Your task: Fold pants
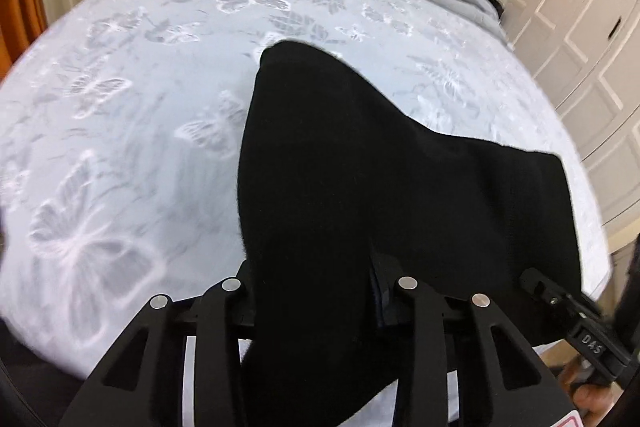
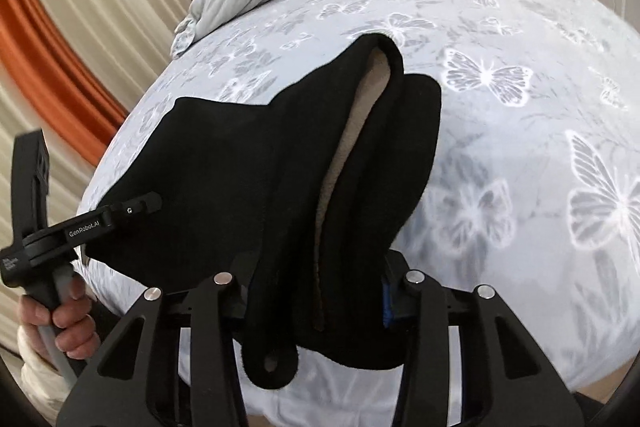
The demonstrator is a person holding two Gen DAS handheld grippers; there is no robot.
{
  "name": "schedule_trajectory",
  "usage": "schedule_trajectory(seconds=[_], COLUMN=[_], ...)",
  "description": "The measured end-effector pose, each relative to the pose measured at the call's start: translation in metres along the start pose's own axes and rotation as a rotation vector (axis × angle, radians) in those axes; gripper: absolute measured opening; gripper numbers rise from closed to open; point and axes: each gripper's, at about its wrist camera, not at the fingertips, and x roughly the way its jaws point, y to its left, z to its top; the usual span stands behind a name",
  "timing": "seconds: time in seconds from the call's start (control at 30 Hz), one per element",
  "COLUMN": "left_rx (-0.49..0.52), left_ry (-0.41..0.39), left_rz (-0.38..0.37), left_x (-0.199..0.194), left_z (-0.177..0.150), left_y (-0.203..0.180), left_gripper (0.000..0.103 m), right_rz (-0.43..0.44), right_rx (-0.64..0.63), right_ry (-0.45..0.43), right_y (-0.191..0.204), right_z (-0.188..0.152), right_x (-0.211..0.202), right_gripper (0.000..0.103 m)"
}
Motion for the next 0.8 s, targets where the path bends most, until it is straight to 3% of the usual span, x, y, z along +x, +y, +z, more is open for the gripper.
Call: schedule_trajectory(seconds=[0.13,0.33,0.8], left_rx=[0.068,0.114,0.106], left_ry=[-0.008,-0.050,-0.092], left_rz=[0.111,0.205,0.128], left_x=[-0.015,-0.032,-0.093], left_z=[-0.032,-0.053,-0.064], left_y=[-0.011,-0.020,-0.035], left_gripper=[0.033,0.033,0.032], right_rz=[-0.019,-0.018,0.083], right_rx=[-0.004,0.024,0.056], right_ry=[0.004,-0.019,-0.055], right_y=[0.004,0.008,0.028], right_z=[-0.024,-0.036,-0.056], right_x=[-0.007,-0.013,-0.058], right_gripper=[0.041,0.041,0.039])
